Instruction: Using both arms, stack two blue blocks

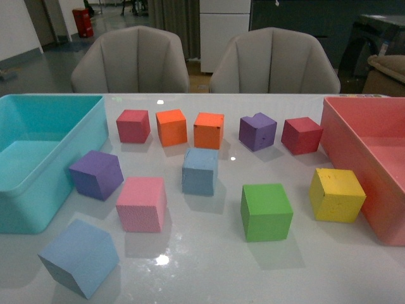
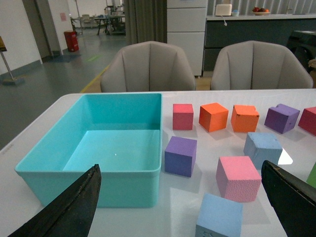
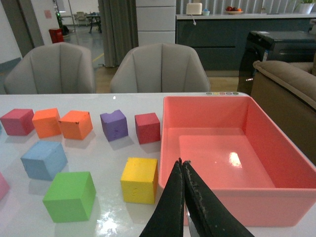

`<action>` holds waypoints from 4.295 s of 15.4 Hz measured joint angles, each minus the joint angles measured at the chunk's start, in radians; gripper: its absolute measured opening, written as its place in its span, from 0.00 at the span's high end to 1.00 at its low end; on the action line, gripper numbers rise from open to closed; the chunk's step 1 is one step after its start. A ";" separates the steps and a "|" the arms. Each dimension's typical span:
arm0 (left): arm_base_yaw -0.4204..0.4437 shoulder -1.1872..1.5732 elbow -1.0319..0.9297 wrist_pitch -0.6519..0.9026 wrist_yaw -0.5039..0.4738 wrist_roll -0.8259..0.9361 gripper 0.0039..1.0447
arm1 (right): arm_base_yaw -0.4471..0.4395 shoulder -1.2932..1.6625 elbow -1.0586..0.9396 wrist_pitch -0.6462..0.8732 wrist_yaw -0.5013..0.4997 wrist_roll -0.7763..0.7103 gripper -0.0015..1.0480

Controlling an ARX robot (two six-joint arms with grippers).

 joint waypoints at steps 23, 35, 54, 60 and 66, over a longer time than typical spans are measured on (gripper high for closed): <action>0.000 0.000 0.000 0.000 0.000 0.000 0.06 | 0.000 -0.422 0.000 -0.420 -0.002 -0.001 0.23; -0.191 0.223 0.216 -0.173 -0.222 0.000 0.06 | 0.000 -0.422 0.000 -0.420 -0.003 -0.001 0.06; -0.066 1.701 0.490 0.533 0.301 0.131 0.06 | 0.000 -0.422 0.000 -0.420 -0.003 -0.001 0.06; -0.063 1.732 0.482 0.562 0.325 0.119 0.06 | 0.000 -0.422 0.000 -0.420 -0.003 -0.001 0.06; -0.060 1.825 0.480 0.613 0.299 0.121 0.06 | 0.000 -0.422 0.000 -0.420 -0.002 -0.001 0.06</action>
